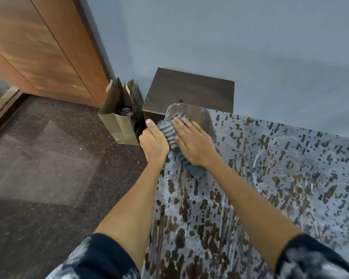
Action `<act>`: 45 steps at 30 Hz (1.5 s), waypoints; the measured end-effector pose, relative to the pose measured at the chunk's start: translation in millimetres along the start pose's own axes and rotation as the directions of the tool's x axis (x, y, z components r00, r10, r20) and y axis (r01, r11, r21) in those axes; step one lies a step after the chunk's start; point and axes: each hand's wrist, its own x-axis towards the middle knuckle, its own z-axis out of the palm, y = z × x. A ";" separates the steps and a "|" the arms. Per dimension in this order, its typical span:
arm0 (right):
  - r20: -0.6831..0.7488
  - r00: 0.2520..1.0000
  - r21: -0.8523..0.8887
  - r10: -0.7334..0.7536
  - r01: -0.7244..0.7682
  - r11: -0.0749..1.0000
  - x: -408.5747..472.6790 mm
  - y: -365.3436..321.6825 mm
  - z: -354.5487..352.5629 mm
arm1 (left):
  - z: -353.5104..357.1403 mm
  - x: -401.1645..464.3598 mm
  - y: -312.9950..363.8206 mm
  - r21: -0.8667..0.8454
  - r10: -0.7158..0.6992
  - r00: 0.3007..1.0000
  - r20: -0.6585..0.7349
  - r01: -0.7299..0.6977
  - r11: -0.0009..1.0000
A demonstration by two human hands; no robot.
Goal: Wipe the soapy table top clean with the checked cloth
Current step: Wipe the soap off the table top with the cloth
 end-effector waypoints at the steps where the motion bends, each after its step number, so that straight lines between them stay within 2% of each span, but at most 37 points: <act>1: -0.006 0.999 0.004 0.050 -0.050 0.999 -7.4 5.0 0.6 | -1.2 -0.7 0.3 -0.011 -0.019 1.000 0.014 0.019 1.000; 3: -0.025 0.976 0.025 0.218 -0.217 0.976 -4.5 14.1 1.2 | -5.0 -3.5 -0.7 -0.026 -0.048 0.997 0.053 0.050 0.998; 5: -0.041 0.920 0.045 0.390 -0.388 0.920 19.7 15.9 -0.2 | -10.1 -7.7 -2.5 -0.030 -0.062 0.995 0.080 0.064 0.997; 8: -0.043 0.870 0.031 0.492 -0.491 0.871 63.8 2.9 0.2 | -16.5 -13.4 -7.0 -0.035 -0.058 0.995 0.077 0.060 0.998; 10: -0.039 0.910 0.032 0.412 -0.411 0.911 78.8 -10.4 0.9 | -20.3 -16.1 -6.8 -0.040 -0.046 0.996 0.071 0.049 0.998; 13: -0.023 0.982 0.024 0.189 -0.188 0.982 68.8 -22.1 2.5 | -22.4 -17.1 -7.1 -0.031 -0.044 0.998 0.055 0.046 0.998; 16: 0.012 1.000 0.008 0.000 0.000 1.000 36.1 -23.5 2.2 | -22.1 -17.6 -7.6 -0.001 -0.056 0.998 0.012 0.056 0.998; 18: 0.026 0.999 0.018 -0.022 0.022 1.000 12.8 -20.2 0.3 | -23.5 -18.0 -9.4 0.009 -0.054 0.998 0.016 0.054 0.999; 20: 0.029 0.998 -0.005 0.059 -0.059 0.998 -3.3 -10.2 1.8 | -27.2 -20.9 -11.7 0.002 -0.047 0.998 0.043 0.047 0.999; 22: 0.000 0.977 -0.016 0.215 -0.215 0.977 -6.4 2.5 2.5 | -30.7 -24.4 -14.8 -0.014 -0.012 0.999 0.050 0.012 1.000; 25: -0.051 0.899 0.008 0.435 -0.435 0.900 20.2 12.3 2.9 | -33.2 -27.1 -13.7 -0.003 0.067 0.997 0.033 -0.067 0.998; 28: -0.069 0.839 0.014 0.539 -0.539 0.842 59.0 2.2 3.8 | -33.4 -27.3 -10.3 0.011 0.080 0.996 0.036 -0.080 0.997; 30: -0.056 0.882 0.006 0.467 -0.468 0.884 71.6 -10.8 4.9 | -34.4 -28.2 -8.3 0.018 0.069 0.997 0.038 -0.069 0.997; 33: -0.020 0.982 0.028 0.189 -0.189 0.982 56.1 -29.3 7.6 | -33.9 -26.2 -11.5 0.011 0.063 0.998 0.028 -0.064 0.998; 35: -0.015 0.999 0.034 0.043 -0.042 0.999 25.2 -36.0 8.9 | -33.0 -25.7 -12.5 0.028 0.046 0.999 -0.015 -0.046 0.999; 37: -0.007 1.000 0.021 0.009 -0.008 1.000 -5.2 -33.9 9.1 | -35.6 -28.2 -10.5 0.033 0.055 0.998 -0.038 -0.054 0.998; 40: -0.001 0.984 -0.016 0.179 -0.179 0.984 -24.2 -13.4 8.4 | -39.3 -33.0 -11.2 0.032 0.096 0.995 -0.001 -0.096 0.995; 43: -0.035 0.907 -0.007 0.419 -0.419 0.908 -6.5 -1.2 4.6 | -44.2 -37.6 -16.6 0.037 0.076 0.997 -0.010 -0.076 0.996; 45: -0.042 0.855 -0.014 0.518 -0.519 0.855 13.9 -7.3 4.5 | -48.4 -41.5 -17.0 0.017 0.029 0.999 -0.019 -0.029 0.999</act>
